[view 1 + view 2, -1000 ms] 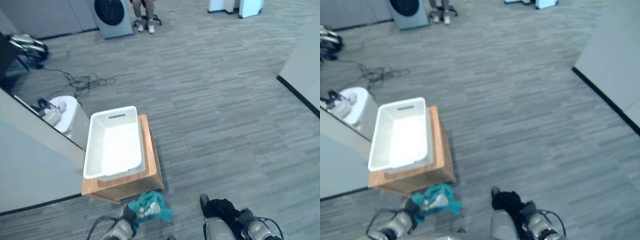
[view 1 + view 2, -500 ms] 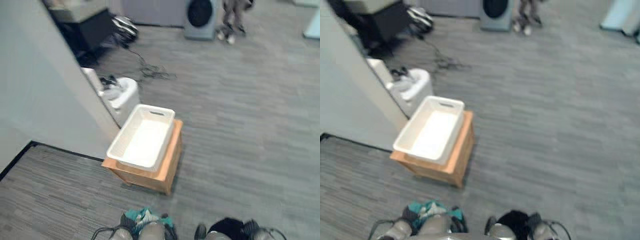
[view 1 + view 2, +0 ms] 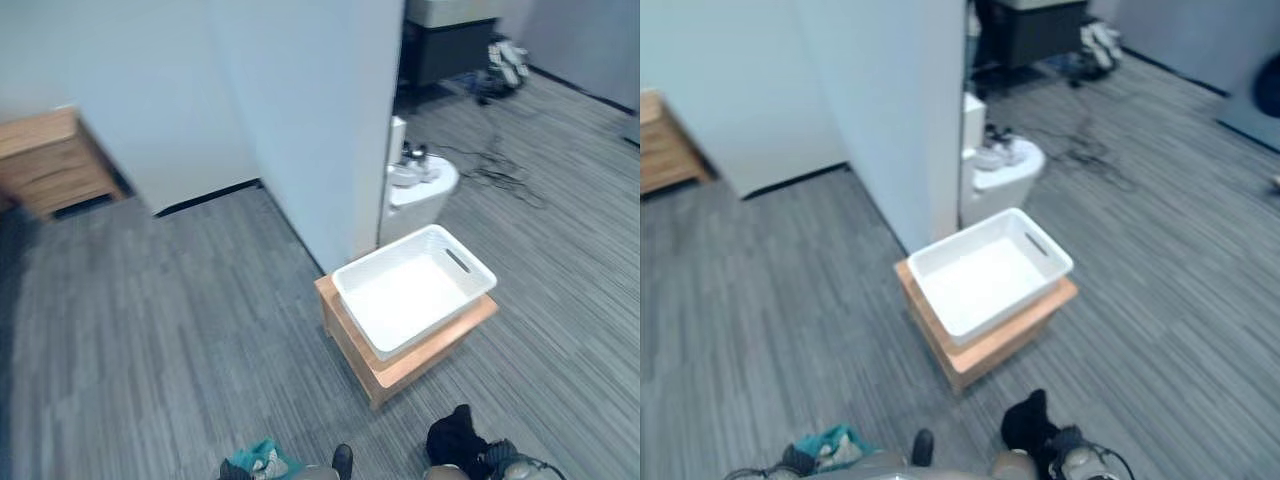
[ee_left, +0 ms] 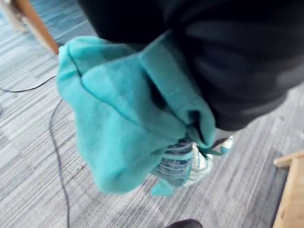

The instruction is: Tidy up the quilt and then pick up the clothes from the bed and put them into the laundry hamper.

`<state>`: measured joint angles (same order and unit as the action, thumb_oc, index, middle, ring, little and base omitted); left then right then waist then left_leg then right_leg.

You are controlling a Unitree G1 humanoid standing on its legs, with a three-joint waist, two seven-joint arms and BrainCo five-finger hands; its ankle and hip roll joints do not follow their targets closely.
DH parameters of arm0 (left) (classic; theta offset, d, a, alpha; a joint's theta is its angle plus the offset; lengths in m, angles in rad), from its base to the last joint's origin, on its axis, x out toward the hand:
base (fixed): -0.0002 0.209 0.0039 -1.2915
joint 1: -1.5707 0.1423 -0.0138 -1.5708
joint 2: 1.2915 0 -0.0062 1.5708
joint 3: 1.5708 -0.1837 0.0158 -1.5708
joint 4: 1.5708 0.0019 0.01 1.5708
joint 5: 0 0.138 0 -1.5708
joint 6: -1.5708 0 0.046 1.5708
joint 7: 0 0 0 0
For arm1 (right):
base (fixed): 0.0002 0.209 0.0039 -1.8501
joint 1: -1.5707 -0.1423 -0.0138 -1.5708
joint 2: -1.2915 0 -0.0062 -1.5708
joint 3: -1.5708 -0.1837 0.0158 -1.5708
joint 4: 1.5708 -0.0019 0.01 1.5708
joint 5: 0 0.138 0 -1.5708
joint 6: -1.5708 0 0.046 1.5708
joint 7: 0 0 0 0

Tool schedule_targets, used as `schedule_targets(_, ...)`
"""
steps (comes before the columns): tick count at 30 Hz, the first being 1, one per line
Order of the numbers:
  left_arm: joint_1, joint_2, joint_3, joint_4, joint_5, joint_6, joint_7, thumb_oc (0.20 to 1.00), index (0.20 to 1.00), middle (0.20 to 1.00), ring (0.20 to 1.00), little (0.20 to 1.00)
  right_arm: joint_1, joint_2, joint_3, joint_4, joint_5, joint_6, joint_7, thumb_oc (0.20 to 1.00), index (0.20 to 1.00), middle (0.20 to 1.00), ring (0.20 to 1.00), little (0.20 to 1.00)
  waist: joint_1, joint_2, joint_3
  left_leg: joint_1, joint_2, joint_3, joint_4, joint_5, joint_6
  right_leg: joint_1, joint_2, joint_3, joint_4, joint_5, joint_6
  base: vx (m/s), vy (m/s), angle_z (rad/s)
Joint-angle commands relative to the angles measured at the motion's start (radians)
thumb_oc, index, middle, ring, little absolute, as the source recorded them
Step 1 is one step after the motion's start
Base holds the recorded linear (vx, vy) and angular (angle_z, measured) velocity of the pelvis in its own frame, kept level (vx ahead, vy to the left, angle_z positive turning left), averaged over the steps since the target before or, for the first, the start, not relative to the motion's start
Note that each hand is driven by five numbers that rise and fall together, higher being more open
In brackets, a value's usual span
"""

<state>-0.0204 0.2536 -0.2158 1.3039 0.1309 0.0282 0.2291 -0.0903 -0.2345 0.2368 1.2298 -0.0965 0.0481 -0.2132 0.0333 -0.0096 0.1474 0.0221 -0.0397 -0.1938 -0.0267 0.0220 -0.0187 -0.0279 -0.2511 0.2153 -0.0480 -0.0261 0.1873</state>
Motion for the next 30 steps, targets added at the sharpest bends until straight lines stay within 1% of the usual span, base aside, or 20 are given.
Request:
schedule_targets(1, -0.032, 0.033, -0.005, -0.005, -0.022, -0.024, 0.03, 0.2, 0.2, 0.2, 0.2, 0.2, -0.071, -0.045, 0.004, -0.038, 0.053, -0.014, -0.014, 0.2, 0.2, 0.2, 0.2, 0.2, -0.003, -0.047, 0.039, 0.049, 0.28, 0.03, -0.005, -0.071, -0.129, -0.021, -0.002, -0.01, 0.054, 0.001, 0.035, 0.05, -0.767, 0.65)
schedule_targets(2, -0.028, 0.035, 0.007, 0.003, -0.029, -0.02, 0.033, 0.2, 0.2, 0.2, 0.2, 0.2, -0.071, -0.042, 0.005, -0.042, 0.049, -0.017, -0.015, 0.2, 0.2, 0.2, 0.2, 0.2, -0.001, -0.048, 0.04, 0.023, 0.318, 0.042, 0.022, -0.033, -0.143, -0.018, 0.022, -0.008, 0.061, -0.016, 0.021, -0.01, -0.72, 0.83)
schedule_targets(3, -0.022, 0.024, 0.015, 0.004, -0.041, -0.016, 0.038, 0.2, 0.2, 0.2, 0.2, 0.2, -0.069, -0.05, 0.006, -0.055, 0.057, -0.025, -0.021, 0.2, 0.2, 0.2, 0.2, 0.2, -0.013, -0.044, 0.05, -0.028, 0.349, 0.104, 0.085, 0.045, -0.13, 0.0, 0.036, -0.04, 0.062, -0.031, 0.0, -0.03, -0.548, 0.64)
schedule_targets(4, -0.022, 0.021, 0.019, -0.003, -0.042, -0.01, 0.039, 0.2, 0.2, 0.2, 0.2, 0.2, -0.066, -0.057, 0.002, -0.07, 0.071, -0.029, -0.025, 0.2, 0.2, 0.2, 0.2, 0.2, -0.026, -0.048, 0.062, -0.071, 0.371, 0.203, 0.149, 0.089, -0.105, 0.016, 0.046, -0.066, 0.068, -0.041, -0.021, -0.1, -0.517, 0.7)
schedule_targets(5, -0.022, 0.02, 0.016, -0.012, -0.029, -0.003, 0.039, 0.2, 0.2, 0.2, 0.2, 0.2, -0.064, -0.067, 0.001, -0.092, 0.081, -0.037, -0.03, 0.2, 0.2, 0.2, 0.2, 0.2, -0.05, -0.061, 0.072, -0.08, 0.376, 0.35, 0.192, 0.06, -0.084, 0.032, 0.068, -0.105, 0.064, -0.052, -0.051, -0.1, -0.342, 0.6)
schedule_targets(6, -0.022, 0.02, 0.017, -0.012, -0.029, -0.003, 0.038, 0.2, 0.2, 0.2, 0.2, 0.2, -0.065, -0.067, 0.002, -0.093, 0.081, -0.037, -0.03, 0.2, 0.2, 0.2, 0.2, 0.2, -0.048, -0.061, 0.071, -0.081, 0.377, 0.352, 0.192, 0.062, -0.084, 0.029, 0.069, -0.102, 0.063, -0.05, -0.051, -0.09, -0.471, 0.82)
schedule_targets(7, -0.031, 0.022, 0.006, -0.032, -0.005, -0.001, 0.027, 0.2, 0.2, 0.2, 0.2, 0.2, -0.077, -0.081, 0.003, -0.11, 0.093, -0.038, -0.03, 0.2, 0.2, 0.2, 0.2, 0.2, -0.049, -0.074, 0.075, -0.115, 0.279, 0.451, 0.28, -0.05, -0.049, 0.042, 0.078, -0.142, 0.053, -0.049, -0.069, -0.04, -0.247, 0.56)
schedule_targets(8, -0.031, 0.022, 0.006, -0.032, -0.005, -0.001, 0.026, 0.2, 0.2, 0.2, 0.2, 0.2, -0.077, -0.081, 0.003, -0.111, 0.093, -0.037, -0.03, 0.2, 0.2, 0.2, 0.2, 0.2, -0.049, -0.074, 0.076, -0.12, 0.279, 0.45, 0.294, -0.061, -0.047, 0.044, 0.076, -0.142, 0.053, -0.051, -0.066, -0.02, -0.402, 0.46)
schedule_targets(9, -0.042, 0.015, -0.017, -0.058, 0.032, 0.001, 0.024, 0.2, 0.2, 0.2, 0.2, 0.2, -0.076, -0.103, -0.008, -0.141, 0.083, -0.04, -0.029, 0.2, 0.2, 0.2, 0.2, 0.2, -0.064, -0.068, 0.064, -0.137, 0.183, 0.532, 0.313, -0.13, -0.021, 0.056, 0.095, -0.179, 0.046, -0.054, -0.071, 0.01, -0.216, 0.26)
schedule_targets(12, -0.062, 0.016, -0.08, -0.088, 0.123, 0.007, 0.015, 0.2, 0.2, 0.2, 0.2, 0.2, -0.084, -0.165, -0.031, -0.244, 0.072, -0.047, -0.034, 0.2, 0.2, 0.2, 0.2, 0.2, -0.098, -0.042, 0.05, -0.105, 0.131, 0.645, 0.233, -0.13, -0.007, 0.06, 0.133, -0.232, 0.05, -0.068, -0.066, 0.05, -0.15, 0.55)
schedule_targets(14, -0.072, 0.018, -0.099, -0.102, 0.144, 0.005, 0.006, 0.2, 0.2, 0.2, 0.2, 0.2, -0.088, -0.184, -0.038, -0.3, 0.067, -0.05, -0.032, 0.2, 0.2, 0.2, 0.2, 0.2, -0.109, -0.035, 0.048, -0.074, 0.115, 0.639, 0.176, -0.125, 0.0, 0.062, 0.139, -0.248, 0.049, -0.064, -0.061, 0.07, -0.018, 0.97)
schedule_targets(15, -0.092, 0.025, -0.158, -0.124, 0.221, 0.005, -0.007, 0.2, 0.2, 0.2, 0.2, 0.2, -0.092, -0.271, -0.066, -0.486, 0.01, -0.063, -0.055, 0.2, 0.2, 0.2, 0.2, 0.2, -0.126, -0.049, 0.042, -0.057, 0.107, 0.603, 0.124, -0.111, 0.005, 0.05, 0.137, -0.29, 0.077, -0.063, -0.053, 0.05, -0.016, 0.73)
schedule_targets(18, -0.096, 0.027, -0.165, -0.131, 0.237, 0.004, -0.008, 0.2, 0.2, 0.2, 0.2, 0.2, -0.086, -0.306, -0.082, -0.575, -0.019, -0.067, -0.067, 0.2, 0.2, 0.2, 0.2, 0.2, -0.132, -0.052, 0.038, -0.028, 0.102, 0.605, 0.071, -0.099, 0.01, 0.042, 0.141, -0.293, 0.099, -0.065, -0.048, 0.06, 0.022, 0.62)
schedule_targets(19, -0.093, 0.03, -0.168, -0.138, 0.258, 0.003, -0.012, 0.2, 0.2, 0.2, 0.2, 0.2, -0.097, -0.361, -0.111, -0.712, -0.064, -0.086, -0.095, 0.2, 0.2, 0.2, 0.2, 0.2, -0.135, -0.052, 0.034, 0.012, 0.1, 0.595, -0.008, -0.08, 0.012, 0.008, 0.156, -0.305, 0.178, -0.077, -0.034, 0.04, 0.033, 0.25)
schedule_targets(20, -0.093, 0.03, -0.169, -0.138, 0.258, 0.003, -0.012, 0.2, 0.2, 0.2, 0.2, 0.2, -0.097, -0.361, -0.111, -0.712, -0.064, -0.086, -0.095, 0.2, 0.2, 0.2, 0.2, 0.2, -0.135, -0.052, 0.034, 0.012, 0.1, 0.595, -0.008, -0.08, 0.012, 0.008, 0.156, -0.305, 0.179, -0.077, -0.034, 0.07, 0.05, 0.14)
schedule_targets(21, -0.093, 0.038, -0.176, -0.14, 0.274, 0.007, -0.017, 0.2, 0.2, 0.2, 0.2, 0.2, -0.122, -0.416, -0.141, -0.825, -0.081, -0.1, -0.113, 0.2, 0.2, 0.2, 0.2, 0.2, -0.139, -0.055, 0.049, 0.031, 0.109, 0.582, -0.04, -0.066, 0.012, -0.033, 0.172, -0.3, 0.292, -0.087, -0.011, 0.03, 0.013, 0.19)
schedule_targets(23, -0.093, 0.056, -0.177, -0.136, 0.284, 0.009, -0.018, 0.2, 0.2, 0.2, 0.2, 0.2, -0.17, -0.475, -0.164, -0.937, -0.101, -0.116, -0.123, 0.2, 0.2, 0.2, 0.2, 0.2, -0.139, -0.059, 0.064, 0.04, 0.117, 0.558, -0.051, -0.065, 0.01, -0.082, 0.181, -0.265, 0.395, -0.085, 0.016, 0.04, -0.036, 0.32)
schedule_targets(26, -0.088, 0.067, -0.164, -0.136, 0.286, 0.008, -0.015, 0.2, 0.2, 0.2, 0.2, 0.2, -0.202, -0.515, -0.17, -1.008, -0.158, -0.117, -0.15, 0.2, 0.2, 0.2, 0.2, 0.2, -0.127, -0.059, 0.064, 0.039, 0.126, 0.542, -0.052, -0.066, 0.004, -0.079, 0.162, -0.242, 0.354, -0.09, 0.005, 0.06, -0.096, 0.47)
schedule_targets(27, -0.089, 0.07, -0.158, -0.136, 0.281, 0.0, -0.005, 0.2, 0.2, 0.2, 0.2, 0.2, -0.242, -0.558, -0.174, -1.093, -0.203, -0.126, -0.167, 0.2, 0.2, 0.2, 0.2, 0.2, -0.121, -0.06, 0.06, 0.038, 0.124, 0.51, -0.057, -0.076, -0.005, -0.065, 0.14, -0.208, 0.254, -0.09, -0.009, 0.1, -0.112, 0.33)
schedule_targets(30, -0.087, 0.081, -0.158, -0.131, 0.277, -0.011, -0.004, 0.2, 0.2, 0.2, 0.2, 0.2, -0.303, -0.595, -0.166, -1.159, -0.18, -0.139, -0.162, 0.2, 0.2, 0.2, 0.2, 0.2, -0.113, -0.067, 0.049, 0.048, 0.112, 0.458, -0.059, -0.09, -0.016, -0.061, 0.108, -0.111, 0.111, -0.048, -0.008, 0.13, -0.132, 0.32)
